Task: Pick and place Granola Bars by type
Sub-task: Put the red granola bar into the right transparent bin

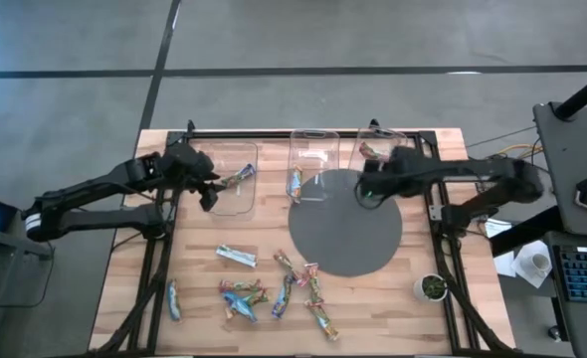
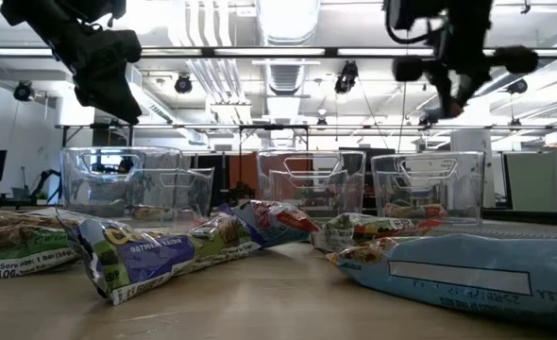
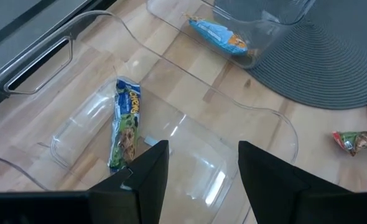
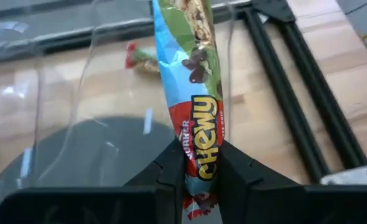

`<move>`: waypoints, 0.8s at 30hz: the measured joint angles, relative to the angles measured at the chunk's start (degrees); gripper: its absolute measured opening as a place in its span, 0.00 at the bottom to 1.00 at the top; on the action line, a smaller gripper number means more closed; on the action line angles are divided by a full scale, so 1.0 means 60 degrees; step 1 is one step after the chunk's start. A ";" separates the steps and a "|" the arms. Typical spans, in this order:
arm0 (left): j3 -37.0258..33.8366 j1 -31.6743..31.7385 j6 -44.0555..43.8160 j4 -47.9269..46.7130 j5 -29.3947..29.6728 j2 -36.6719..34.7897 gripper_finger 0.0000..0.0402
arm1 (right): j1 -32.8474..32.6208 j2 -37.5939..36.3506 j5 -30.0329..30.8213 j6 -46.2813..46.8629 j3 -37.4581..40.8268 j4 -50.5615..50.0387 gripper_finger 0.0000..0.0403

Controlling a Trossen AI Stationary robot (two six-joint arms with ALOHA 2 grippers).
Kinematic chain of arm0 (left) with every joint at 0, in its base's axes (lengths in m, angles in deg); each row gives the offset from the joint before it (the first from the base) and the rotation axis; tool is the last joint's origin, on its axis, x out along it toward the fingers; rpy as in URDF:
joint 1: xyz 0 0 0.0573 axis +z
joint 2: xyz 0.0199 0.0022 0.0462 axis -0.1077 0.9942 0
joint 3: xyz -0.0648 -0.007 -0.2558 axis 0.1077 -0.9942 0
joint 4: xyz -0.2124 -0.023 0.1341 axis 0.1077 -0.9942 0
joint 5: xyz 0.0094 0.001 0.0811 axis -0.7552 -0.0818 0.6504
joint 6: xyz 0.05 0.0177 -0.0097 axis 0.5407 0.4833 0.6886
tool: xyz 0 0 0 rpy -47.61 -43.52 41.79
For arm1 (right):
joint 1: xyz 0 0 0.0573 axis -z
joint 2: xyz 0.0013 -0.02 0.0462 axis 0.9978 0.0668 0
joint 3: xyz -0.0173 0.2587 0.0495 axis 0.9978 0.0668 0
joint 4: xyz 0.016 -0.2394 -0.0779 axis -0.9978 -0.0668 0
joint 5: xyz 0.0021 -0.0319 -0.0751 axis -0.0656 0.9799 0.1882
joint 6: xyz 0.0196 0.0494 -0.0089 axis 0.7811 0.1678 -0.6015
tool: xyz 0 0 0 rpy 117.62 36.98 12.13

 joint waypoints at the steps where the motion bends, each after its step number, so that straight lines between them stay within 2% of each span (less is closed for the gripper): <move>1: 0.0000 0.0002 0.0000 0.0000 0.0001 0.0043 0.44 | 0.0387 -0.0310 -0.0194 -0.0577 0.0328 0.0614 0.13; 5: -0.0004 0.0000 0.0000 0.0060 0.0010 0.0214 0.44 | 0.1895 -0.1042 -0.1532 -0.3447 0.1708 0.3747 0.13; 8: -0.0004 0.0001 -0.0014 0.0064 0.0014 0.0331 0.44 | 0.2766 -0.1045 -0.2537 -0.4656 0.2399 0.5090 0.13; 12: -0.0015 0.0001 -0.0221 0.0064 0.0014 0.0444 0.44 | 0.3360 -0.0686 -0.3208 -0.4979 0.3022 0.5217 0.13; 15: -0.0018 0.0002 -0.0318 0.0064 0.0017 0.0468 0.44 | 0.3415 -0.0509 -0.3468 -0.5106 0.3260 0.5283 0.15; 20: -0.0018 0.0004 -0.0342 0.0069 0.0026 0.0471 0.44 | 0.3380 -0.0265 -0.4031 -0.5513 0.3285 0.5389 0.25; 24: -0.0018 0.0002 -0.0346 0.0186 0.0036 0.0475 0.44 | 0.3376 0.0060 -0.4879 -0.5911 0.3285 0.5373 0.36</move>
